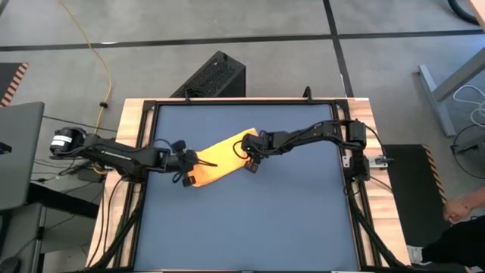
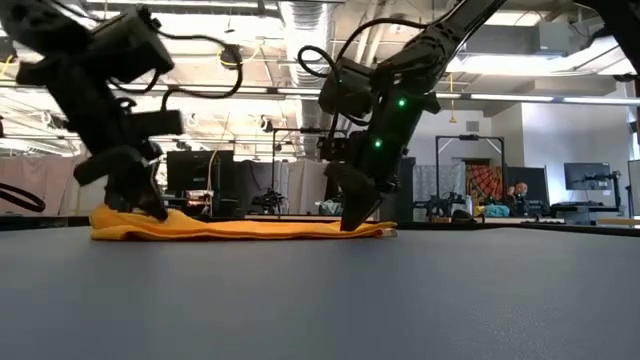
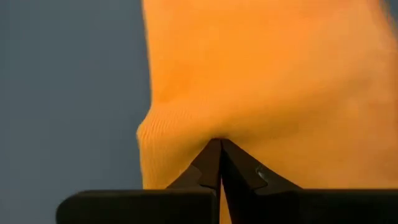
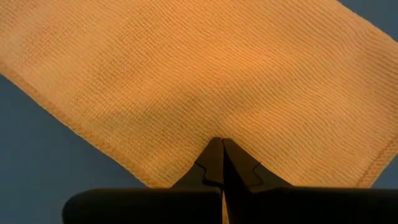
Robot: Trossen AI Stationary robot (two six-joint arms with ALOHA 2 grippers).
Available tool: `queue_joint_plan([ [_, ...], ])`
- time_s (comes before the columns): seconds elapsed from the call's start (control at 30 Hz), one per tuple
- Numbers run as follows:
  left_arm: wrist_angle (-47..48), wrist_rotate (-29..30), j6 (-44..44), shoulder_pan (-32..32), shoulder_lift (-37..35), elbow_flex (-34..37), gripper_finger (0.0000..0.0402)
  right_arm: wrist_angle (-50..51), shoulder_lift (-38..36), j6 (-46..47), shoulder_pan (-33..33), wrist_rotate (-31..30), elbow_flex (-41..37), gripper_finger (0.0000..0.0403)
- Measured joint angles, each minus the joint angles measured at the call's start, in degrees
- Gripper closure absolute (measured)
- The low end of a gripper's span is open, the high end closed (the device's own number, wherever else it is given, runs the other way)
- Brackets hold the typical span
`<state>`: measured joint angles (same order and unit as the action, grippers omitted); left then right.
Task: Roll towel
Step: Fold the yellow microfiber cloth
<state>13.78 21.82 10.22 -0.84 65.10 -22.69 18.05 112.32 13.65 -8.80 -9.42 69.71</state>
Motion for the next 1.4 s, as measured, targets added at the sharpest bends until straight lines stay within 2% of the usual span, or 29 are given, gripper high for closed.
queue_joint_plan([
  [0.17,7.0,-0.3,-1.1,-1.9,0.0,-6.3,0.0401,0.2,0.2,-0.5,0.0,0.4,1.6,0.0385],
  [0.33,6.5,-7.2,-2.9,-9.8,-0.9,-7.2,0.0402,0.1,-0.7,-1.1,0.0,0.5,2.0,0.0385],
  [0.53,3.3,-4.8,4.1,-21.1,-0.2,-7.2,0.0401,0.8,-1.6,-1.1,-0.4,0.2,2.0,0.0385],
  [0.6,1.8,-4.4,5.5,-23.1,1.3,-7.2,0.0401,0.5,-1.6,-1.1,-0.5,0.1,2.0,0.0385],
  [0.73,3.0,0.5,7.9,-24.6,6.2,-8.2,0.0397,1.0,-1.7,-1.1,-0.5,0.2,2.0,0.0385],
  [0.83,3.8,1.1,6.7,-24.7,10.2,-10.8,0.0376,1.7,-1.7,-1.1,-0.1,0.3,2.0,0.0385],
  [0.97,8.5,3.3,4.3,-24.7,15.7,-15.8,0.0325,1.7,-1.7,-1.2,0.6,0.3,2.0,0.0385],
  [1.07,13.4,6.8,5.1,-24.7,20.0,-19.2,0.0282,1.9,-1.7,-1.9,0.6,0.5,2.0,0.0385],
  [1.17,17.2,7.7,7.2,-24.6,24.7,-21.2,0.0246,2.2,-1.7,-2.2,0.1,0.5,2.0,0.0385],
  [1.3,19.8,7.6,8.6,-24.7,29.6,-23.2,0.0218,2.7,-1.7,-3.2,-0.4,0.5,2.0,0.0385],
  [1.4,24.9,10.4,11.0,-24.7,32.3,-25.1,0.0213,2.5,-1.7,-3.6,-0.7,0.5,2.0,0.0385],
])
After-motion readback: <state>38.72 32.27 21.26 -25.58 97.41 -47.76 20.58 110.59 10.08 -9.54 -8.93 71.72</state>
